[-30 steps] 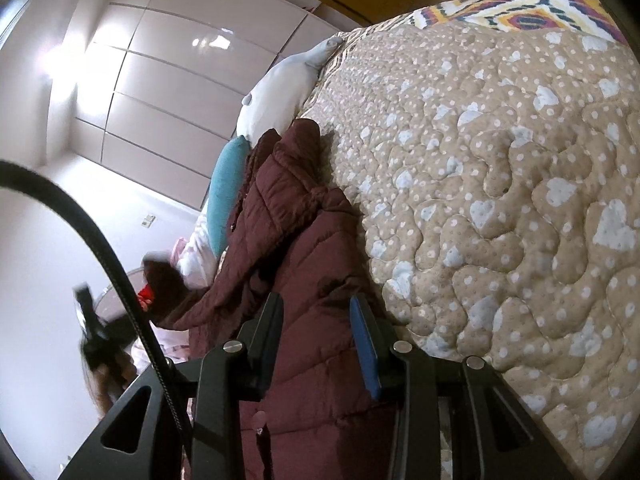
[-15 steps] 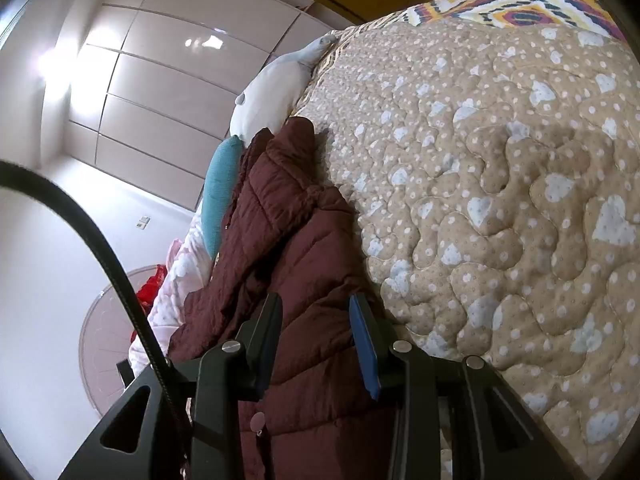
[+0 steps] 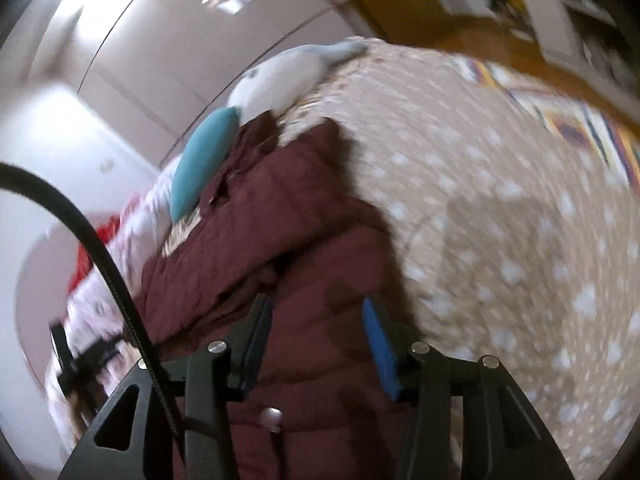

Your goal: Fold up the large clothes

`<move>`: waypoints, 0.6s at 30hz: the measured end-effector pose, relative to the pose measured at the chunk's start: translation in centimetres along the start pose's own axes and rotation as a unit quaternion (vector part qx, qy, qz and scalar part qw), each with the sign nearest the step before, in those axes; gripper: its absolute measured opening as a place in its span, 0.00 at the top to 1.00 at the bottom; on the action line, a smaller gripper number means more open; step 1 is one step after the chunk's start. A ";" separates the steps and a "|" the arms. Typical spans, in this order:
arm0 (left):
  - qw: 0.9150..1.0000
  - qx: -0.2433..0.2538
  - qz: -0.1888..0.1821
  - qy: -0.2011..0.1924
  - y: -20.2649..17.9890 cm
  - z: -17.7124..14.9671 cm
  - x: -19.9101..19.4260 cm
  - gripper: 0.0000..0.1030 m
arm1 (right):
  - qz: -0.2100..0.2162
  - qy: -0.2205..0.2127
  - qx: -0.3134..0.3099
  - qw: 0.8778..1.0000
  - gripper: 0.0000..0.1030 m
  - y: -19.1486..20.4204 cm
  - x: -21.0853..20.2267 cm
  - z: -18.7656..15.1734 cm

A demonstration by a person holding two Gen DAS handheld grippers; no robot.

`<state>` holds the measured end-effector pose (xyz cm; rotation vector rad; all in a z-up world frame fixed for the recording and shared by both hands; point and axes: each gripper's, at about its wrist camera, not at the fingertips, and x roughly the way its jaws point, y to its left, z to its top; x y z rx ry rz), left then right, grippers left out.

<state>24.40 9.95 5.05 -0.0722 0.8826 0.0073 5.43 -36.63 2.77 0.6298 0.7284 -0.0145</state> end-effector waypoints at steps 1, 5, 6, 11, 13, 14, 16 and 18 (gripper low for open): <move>1.000 0.011 0.004 0.003 -0.4 0.2 0.6 0.35 | -0.010 0.003 -0.015 1.000 0.49 0.9 0.4 0.4; 0.996 0.065 0.044 0.039 -2.3 1.3 2.9 1.00 | -0.056 0.013 -0.084 0.995 0.49 4.7 3.3 2.1; 0.995 0.071 0.059 0.039 -2.4 1.5 3.2 0.98 | -0.066 0.013 -0.098 0.993 0.50 5.4 4.0 2.3; 0.990 0.068 0.119 0.021 -1.9 3.0 4.7 0.98 | -0.103 0.029 -0.147 0.983 0.54 8.2 8.1 2.9; 0.989 0.066 0.126 0.034 -1.6 2.8 6.0 0.98 | -0.126 0.053 -0.152 0.979 0.54 8.3 10.6 2.7; 0.989 0.067 0.128 0.041 -1.4 2.4 6.6 0.96 | -0.143 0.069 -0.154 0.975 0.54 8.0 11.9 2.5; 0.987 0.066 0.136 0.046 -1.1 1.8 7.4 0.93 | -0.155 0.079 -0.158 0.972 0.53 7.8 13.1 2.4; 0.985 0.060 0.151 0.051 -0.6 1.1 7.9 0.89 | -0.162 0.083 -0.162 0.970 0.52 7.8 13.4 2.6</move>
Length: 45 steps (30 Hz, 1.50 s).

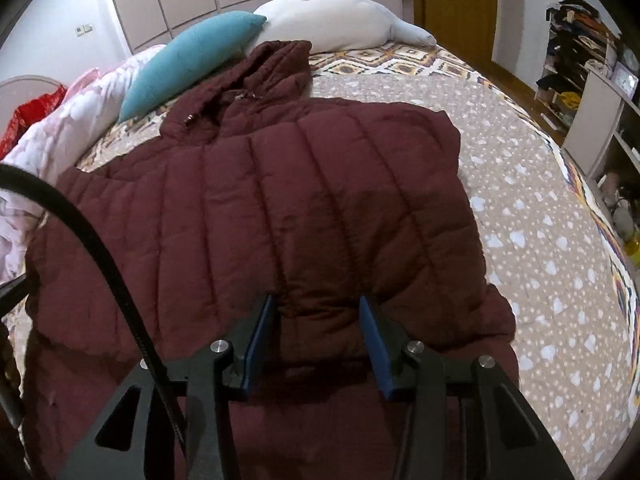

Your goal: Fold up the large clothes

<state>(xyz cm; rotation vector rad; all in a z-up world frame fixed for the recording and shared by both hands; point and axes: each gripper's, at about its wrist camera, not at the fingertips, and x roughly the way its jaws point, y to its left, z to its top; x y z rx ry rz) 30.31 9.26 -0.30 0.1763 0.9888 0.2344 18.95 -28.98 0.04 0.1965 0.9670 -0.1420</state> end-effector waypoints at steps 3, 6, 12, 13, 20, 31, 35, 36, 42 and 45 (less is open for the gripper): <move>1.000 -0.027 -0.012 0.012 1.2 -0.7 -0.3 0.87 | -0.004 0.016 -0.007 1.000 0.52 0.0 0.0 0.3; 0.996 -0.068 -0.057 -0.003 2.3 -2.5 -2.7 0.71 | -0.004 0.031 -0.007 0.999 0.51 0.0 -0.3 1.1; 0.988 -0.076 -0.131 0.004 1.3 -7.8 -6.6 0.47 | -0.004 0.015 -0.007 1.000 0.51 1.2 -4.8 1.9; 0.988 -0.076 -0.135 0.003 1.0 -8.5 -6.9 0.42 | -0.006 0.010 -0.014 1.000 0.51 1.6 -5.7 2.1; 0.993 -0.045 -0.098 -0.050 -0.6 -11.4 -6.8 0.15 | -0.044 -0.052 -0.078 0.995 0.42 6.0 -13.8 7.0; 0.984 -0.082 -0.156 -0.039 0.8 -11.4 -4.6 0.04 | -0.083 -0.035 -0.066 0.994 0.38 10.5 -8.1 16.3; 0.981 -0.088 -0.169 -0.041 1.1 -11.5 -4.4 0.03 | -0.102 -0.017 -0.067 0.992 0.38 11.1 -1.8 17.9; 0.980 -0.088 -0.171 -0.041 1.1 -11.5 -4.4 0.03 | -0.116 -0.013 -0.073 0.990 0.38 11.2 -0.1 18.3; 0.977 -0.096 -0.183 -0.046 1.5 -11.6 -4.5 0.02 | -0.152 -0.013 -0.055 0.987 0.38 10.2 7.9 21.6; 0.976 -0.100 -0.187 -0.048 1.6 -11.7 -4.6 0.02 | -0.164 -0.021 -0.036 0.986 0.38 9.7 10.7 23.9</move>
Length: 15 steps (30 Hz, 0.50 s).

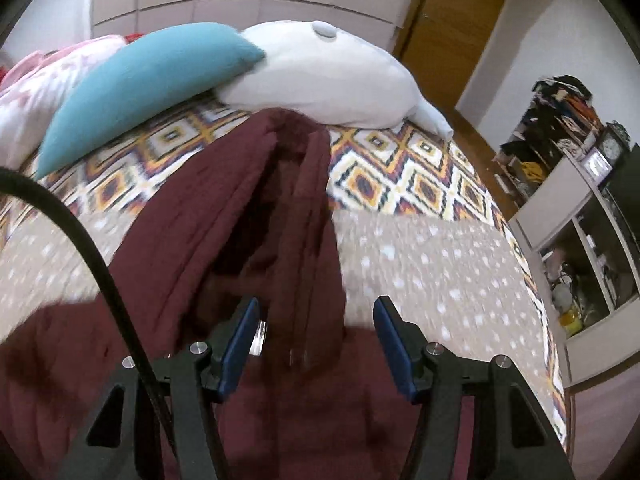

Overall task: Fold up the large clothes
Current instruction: 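Grasp the coat hood with the right tool, then lift the hood and fold it down over the coat body with the right tool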

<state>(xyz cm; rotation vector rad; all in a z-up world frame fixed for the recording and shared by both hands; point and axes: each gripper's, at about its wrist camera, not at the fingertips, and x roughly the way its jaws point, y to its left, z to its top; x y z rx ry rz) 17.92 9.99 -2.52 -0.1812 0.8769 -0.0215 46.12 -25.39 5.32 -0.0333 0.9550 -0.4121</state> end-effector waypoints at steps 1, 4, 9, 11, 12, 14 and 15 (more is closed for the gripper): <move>1.000 -0.001 -0.001 -0.001 0.0 0.0 0.0 0.02 | 0.003 0.001 0.008 1.000 0.38 0.1 1.0 0.7; 1.000 -0.001 0.000 -0.002 -0.1 0.0 0.0 0.02 | 0.003 0.004 0.018 1.000 0.38 0.6 3.5 2.3; 1.000 -0.001 0.000 -0.003 -0.1 0.0 0.1 0.02 | -0.013 0.021 0.025 0.999 0.63 1.3 7.0 4.2; 1.000 -0.001 -0.001 -0.002 -0.1 0.0 0.2 0.02 | -0.012 0.023 0.031 0.999 0.91 0.9 7.1 4.2; 1.000 -0.001 -0.001 -0.002 -0.1 0.0 0.2 0.02 | -0.010 0.010 0.033 0.999 0.91 0.6 6.5 4.1; 1.000 -0.001 -0.001 0.000 -0.2 0.1 0.2 0.01 | 0.001 -0.025 0.035 0.999 0.92 0.0 4.1 3.6; 1.000 0.000 -0.001 0.000 -0.2 0.1 0.3 0.01 | 0.011 -0.039 0.035 0.999 0.93 -0.2 2.5 3.4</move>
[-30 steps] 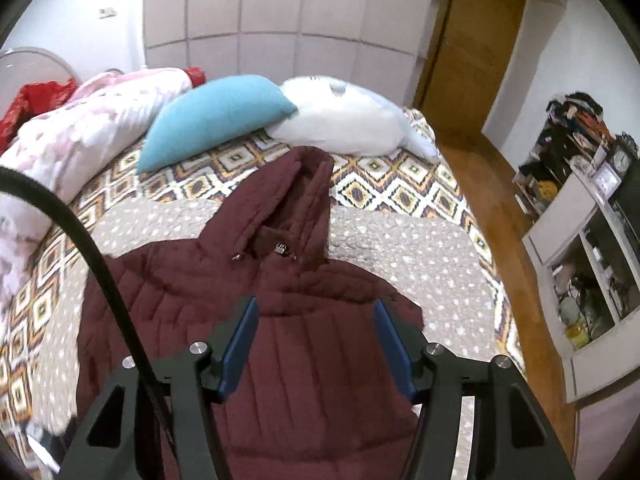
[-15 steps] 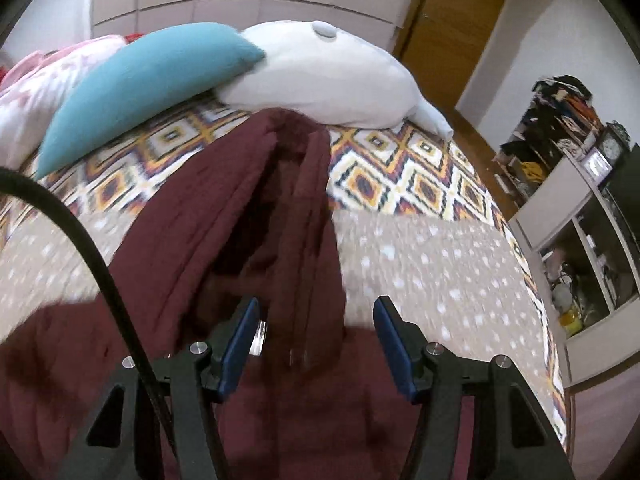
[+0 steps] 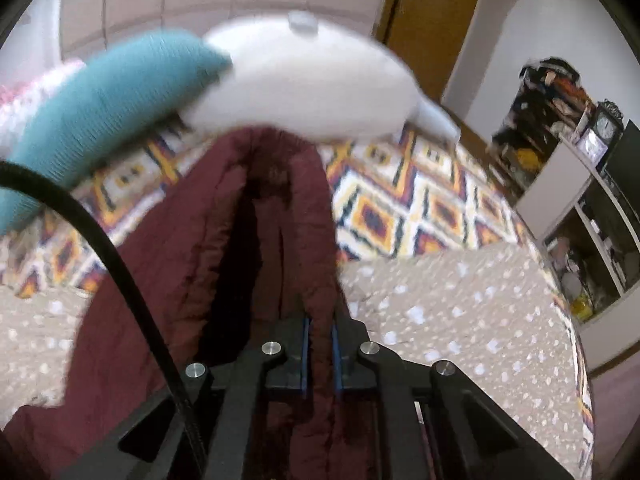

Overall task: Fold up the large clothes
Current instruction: 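Lift the hood and fold it down over the coat body with the right tool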

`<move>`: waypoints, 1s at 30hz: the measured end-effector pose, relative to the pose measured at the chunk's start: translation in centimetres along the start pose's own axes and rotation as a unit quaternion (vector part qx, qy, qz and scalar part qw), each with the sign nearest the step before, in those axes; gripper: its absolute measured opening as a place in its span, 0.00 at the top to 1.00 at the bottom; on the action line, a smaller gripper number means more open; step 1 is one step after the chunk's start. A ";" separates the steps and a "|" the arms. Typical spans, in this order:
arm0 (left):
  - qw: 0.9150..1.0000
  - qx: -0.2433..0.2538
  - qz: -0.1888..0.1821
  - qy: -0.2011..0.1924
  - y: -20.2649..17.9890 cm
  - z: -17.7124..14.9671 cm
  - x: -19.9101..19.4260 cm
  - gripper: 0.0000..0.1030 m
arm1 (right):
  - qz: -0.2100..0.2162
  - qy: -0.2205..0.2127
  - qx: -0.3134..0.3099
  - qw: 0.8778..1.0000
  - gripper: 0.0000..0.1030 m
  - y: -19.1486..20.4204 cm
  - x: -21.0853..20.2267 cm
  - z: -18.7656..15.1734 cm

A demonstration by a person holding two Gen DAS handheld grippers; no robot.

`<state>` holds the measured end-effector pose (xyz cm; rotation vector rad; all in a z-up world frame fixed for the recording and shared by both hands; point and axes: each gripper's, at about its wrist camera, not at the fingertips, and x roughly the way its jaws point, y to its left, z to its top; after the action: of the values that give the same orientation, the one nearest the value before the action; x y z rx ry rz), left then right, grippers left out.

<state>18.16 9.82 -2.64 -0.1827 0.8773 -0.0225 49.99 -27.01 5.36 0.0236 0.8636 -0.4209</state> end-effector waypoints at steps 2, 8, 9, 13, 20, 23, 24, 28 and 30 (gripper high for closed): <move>1.000 0.000 -0.001 0.002 0.0 0.0 0.1 0.01 | 0.039 -0.025 -0.011 0.999 0.93 -0.6 -4.6 -0.7; 1.000 0.001 -0.001 0.005 0.0 0.2 0.4 0.01 | 0.146 -0.075 -0.080 0.983 0.93 -3.1 -18.1 -7.9; 1.000 0.001 -0.001 0.005 0.0 0.2 0.4 0.01 | 0.165 -0.081 -0.094 0.979 0.93 -3.9 -20.6 -10.7; 1.000 0.000 -0.003 0.006 0.0 0.2 0.4 0.01 | 0.178 -0.081 -0.162 0.967 0.93 -4.5 -24.3 -20.2; 1.000 -0.003 -0.007 0.005 0.1 0.2 0.4 0.01 | 0.169 0.034 -0.176 0.969 0.89 -7.1 -22.8 -32.1; 1.000 -0.004 -0.008 0.005 0.2 0.3 0.5 0.01 | 0.175 0.027 -0.135 0.975 0.89 -9.4 -24.7 -31.6; 1.000 -0.004 -0.007 0.005 0.2 0.3 0.5 0.01 | 0.175 0.017 -0.125 0.976 0.89 -10.0 -25.5 -31.0; 1.000 -0.004 -0.008 0.005 0.2 0.3 0.5 0.01 | 0.204 -0.019 -0.072 0.976 0.52 -10.8 -28.5 -28.0; 1.000 -0.004 -0.008 0.005 0.2 0.3 0.5 0.01 | 0.223 -0.033 -0.054 0.973 0.35 -10.1 -29.3 -26.7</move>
<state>18.69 10.01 -2.88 -0.1973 0.8857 -0.0354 9.96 -20.99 11.06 0.1011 0.7862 0.0458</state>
